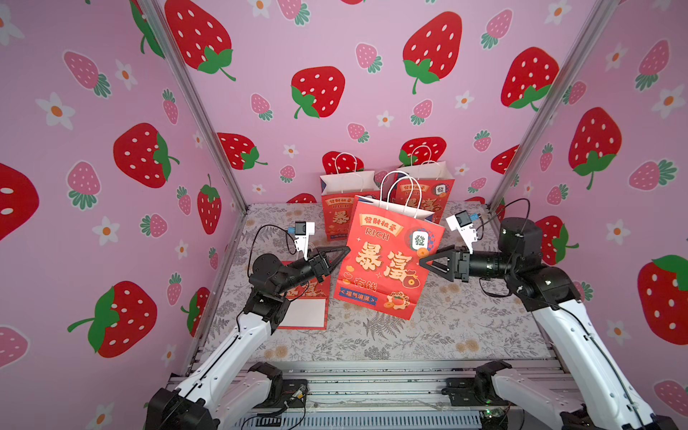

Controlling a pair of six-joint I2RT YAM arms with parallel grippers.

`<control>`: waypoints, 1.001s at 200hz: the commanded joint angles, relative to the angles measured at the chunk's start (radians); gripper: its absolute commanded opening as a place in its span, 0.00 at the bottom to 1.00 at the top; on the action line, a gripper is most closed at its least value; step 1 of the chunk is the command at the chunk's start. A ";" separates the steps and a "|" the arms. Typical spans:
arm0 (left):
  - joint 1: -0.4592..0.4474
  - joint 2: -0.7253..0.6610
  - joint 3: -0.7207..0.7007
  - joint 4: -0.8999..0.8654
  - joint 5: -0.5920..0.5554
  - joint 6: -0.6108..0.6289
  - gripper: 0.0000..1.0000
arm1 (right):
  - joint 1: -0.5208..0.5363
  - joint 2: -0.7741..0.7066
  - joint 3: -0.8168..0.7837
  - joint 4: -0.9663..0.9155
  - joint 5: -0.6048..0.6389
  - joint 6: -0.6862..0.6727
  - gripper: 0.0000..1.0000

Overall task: Put away the paper bag
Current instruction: Press the paper bag.

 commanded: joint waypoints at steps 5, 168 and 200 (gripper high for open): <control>0.002 0.005 -0.008 0.067 -0.003 -0.033 0.00 | 0.009 -0.024 -0.045 0.184 -0.005 0.085 0.61; -0.040 0.032 0.026 0.041 0.031 -0.004 0.21 | 0.054 -0.007 -0.079 0.327 0.216 0.119 0.00; -0.055 0.060 0.038 0.042 0.060 -0.002 0.68 | 0.053 0.004 -0.047 0.321 0.119 0.124 0.00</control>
